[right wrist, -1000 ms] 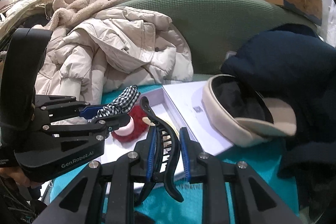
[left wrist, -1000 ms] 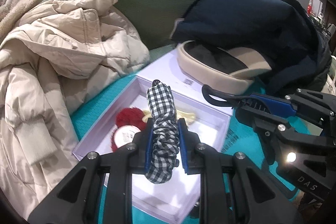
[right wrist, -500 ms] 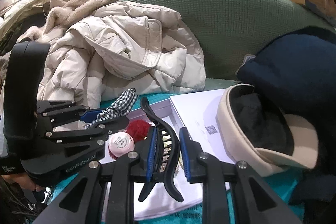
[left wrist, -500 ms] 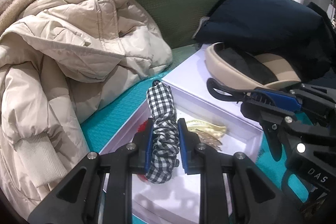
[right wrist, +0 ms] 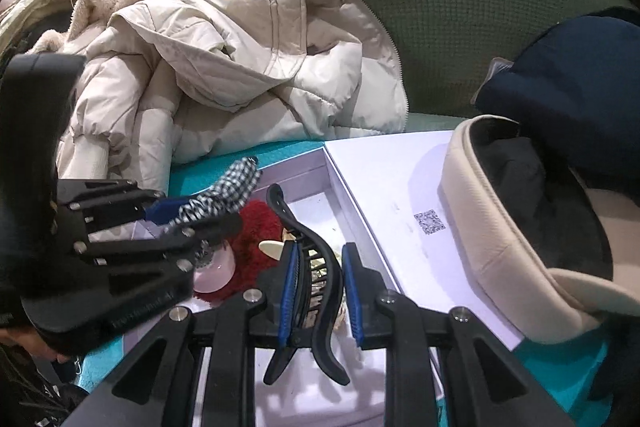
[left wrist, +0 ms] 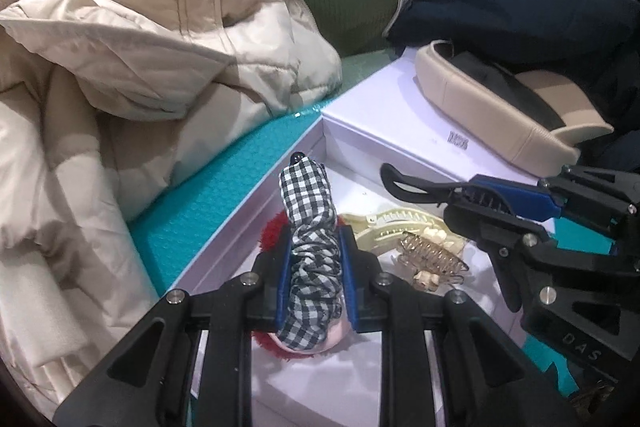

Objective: Organize objects
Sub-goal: 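Lift and carry the scrunchie and claw clip over the white box with both tools, then open both tools to drop the scrunchie and claw clip into the box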

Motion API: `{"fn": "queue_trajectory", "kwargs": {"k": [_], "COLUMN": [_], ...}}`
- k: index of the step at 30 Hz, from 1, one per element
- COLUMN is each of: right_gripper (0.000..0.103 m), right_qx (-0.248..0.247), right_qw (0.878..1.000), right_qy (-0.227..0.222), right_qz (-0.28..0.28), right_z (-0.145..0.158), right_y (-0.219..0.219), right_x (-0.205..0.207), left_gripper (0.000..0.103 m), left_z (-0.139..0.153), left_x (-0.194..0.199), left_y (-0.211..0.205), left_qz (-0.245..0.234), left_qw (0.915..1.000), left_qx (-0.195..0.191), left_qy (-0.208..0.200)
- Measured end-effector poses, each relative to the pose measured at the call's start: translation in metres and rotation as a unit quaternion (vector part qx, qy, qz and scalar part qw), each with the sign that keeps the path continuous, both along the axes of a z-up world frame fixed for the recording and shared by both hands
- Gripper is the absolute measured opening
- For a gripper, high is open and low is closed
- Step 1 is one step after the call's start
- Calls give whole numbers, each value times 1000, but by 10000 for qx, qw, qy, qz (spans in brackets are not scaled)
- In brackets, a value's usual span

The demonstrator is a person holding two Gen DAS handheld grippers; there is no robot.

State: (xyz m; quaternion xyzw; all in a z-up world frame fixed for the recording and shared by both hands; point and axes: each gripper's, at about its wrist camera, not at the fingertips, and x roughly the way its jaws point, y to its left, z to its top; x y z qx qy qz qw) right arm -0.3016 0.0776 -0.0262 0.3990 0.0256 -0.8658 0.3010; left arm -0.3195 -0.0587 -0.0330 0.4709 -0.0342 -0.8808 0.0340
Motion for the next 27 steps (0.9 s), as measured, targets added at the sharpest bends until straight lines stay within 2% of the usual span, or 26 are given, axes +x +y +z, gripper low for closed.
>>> {"fn": "queue_trajectory", "kwargs": {"k": [8,27], "right_gripper": [21,22], "right_qx": [-55,205], "right_qw": [9999,9992], "right_qy": [-105,-288], "right_qz": [-16,-197], "right_z": [-12,-28], "right_y": [0,1], "right_x": [-7,-15], "left_gripper": [20,22], "left_z": [-10,-20], "left_x": [-12,-16], "left_y": [6,10], "left_qz": [-58,14], "left_qw": [10000,9995], "left_qx": [26,-53], "left_qy": [-21,-304]}}
